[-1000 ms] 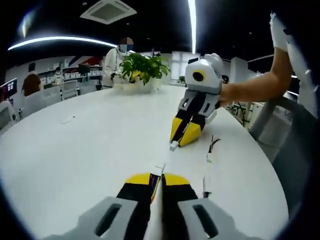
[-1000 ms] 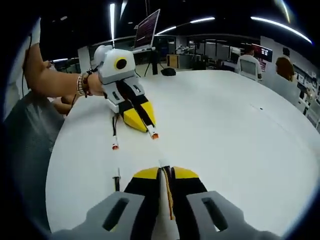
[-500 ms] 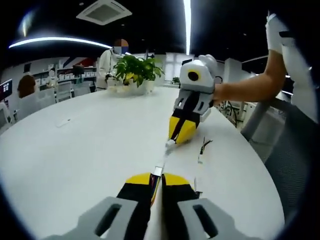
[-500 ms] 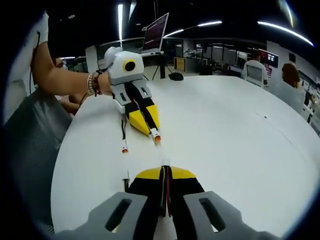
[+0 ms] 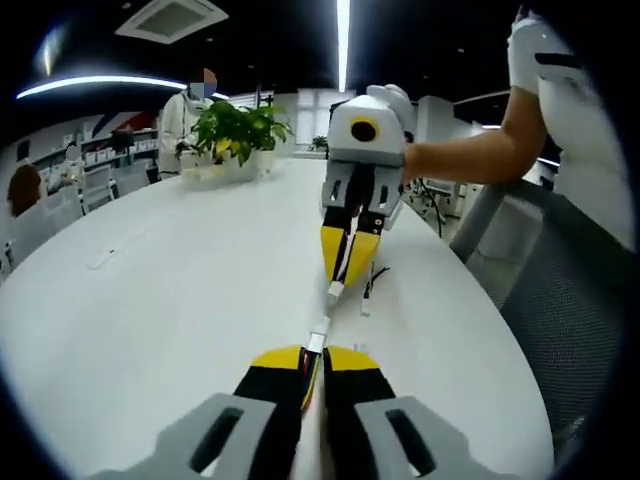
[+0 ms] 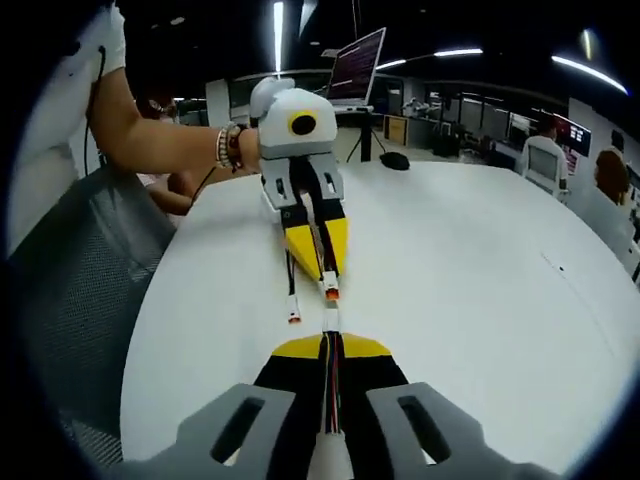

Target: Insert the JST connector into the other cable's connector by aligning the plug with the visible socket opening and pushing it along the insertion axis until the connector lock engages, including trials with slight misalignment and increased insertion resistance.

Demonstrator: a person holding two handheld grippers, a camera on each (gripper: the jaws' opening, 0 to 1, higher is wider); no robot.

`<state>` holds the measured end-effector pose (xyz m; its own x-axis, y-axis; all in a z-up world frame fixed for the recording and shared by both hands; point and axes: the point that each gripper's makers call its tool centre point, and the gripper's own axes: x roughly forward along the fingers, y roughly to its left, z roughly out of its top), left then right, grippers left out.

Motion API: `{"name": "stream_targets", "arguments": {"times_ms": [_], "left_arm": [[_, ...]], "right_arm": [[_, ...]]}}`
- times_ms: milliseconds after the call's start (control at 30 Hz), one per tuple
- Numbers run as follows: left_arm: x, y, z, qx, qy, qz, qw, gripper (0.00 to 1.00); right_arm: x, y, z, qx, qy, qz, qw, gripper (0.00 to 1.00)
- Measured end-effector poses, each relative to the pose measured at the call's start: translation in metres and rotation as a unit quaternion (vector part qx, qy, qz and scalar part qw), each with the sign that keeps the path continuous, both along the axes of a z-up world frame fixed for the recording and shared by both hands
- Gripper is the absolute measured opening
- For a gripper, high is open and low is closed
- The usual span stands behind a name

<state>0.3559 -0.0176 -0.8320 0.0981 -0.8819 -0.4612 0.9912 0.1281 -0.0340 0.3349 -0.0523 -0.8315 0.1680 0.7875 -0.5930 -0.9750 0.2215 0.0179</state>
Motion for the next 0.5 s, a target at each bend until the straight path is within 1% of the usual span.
{"name": "stream_targets", "arguments": {"times_ms": [167, 500], "left_arm": [[-0.0045, -0.0078, -0.0011, -0.002, 0.001, -0.01, 0.9999, 0.01], [-0.0077, -0.0117, -0.0039, 0.002, 0.002, -0.016, 0.9999, 0.01]], "right_arm": [[-0.0007, 0.0019, 0.0006, 0.002, 0.001, 0.002, 1.0, 0.01], [-0.0032, 0.0, -0.0065, -0.01, 0.01, 0.005, 0.9999, 0.01]]}}
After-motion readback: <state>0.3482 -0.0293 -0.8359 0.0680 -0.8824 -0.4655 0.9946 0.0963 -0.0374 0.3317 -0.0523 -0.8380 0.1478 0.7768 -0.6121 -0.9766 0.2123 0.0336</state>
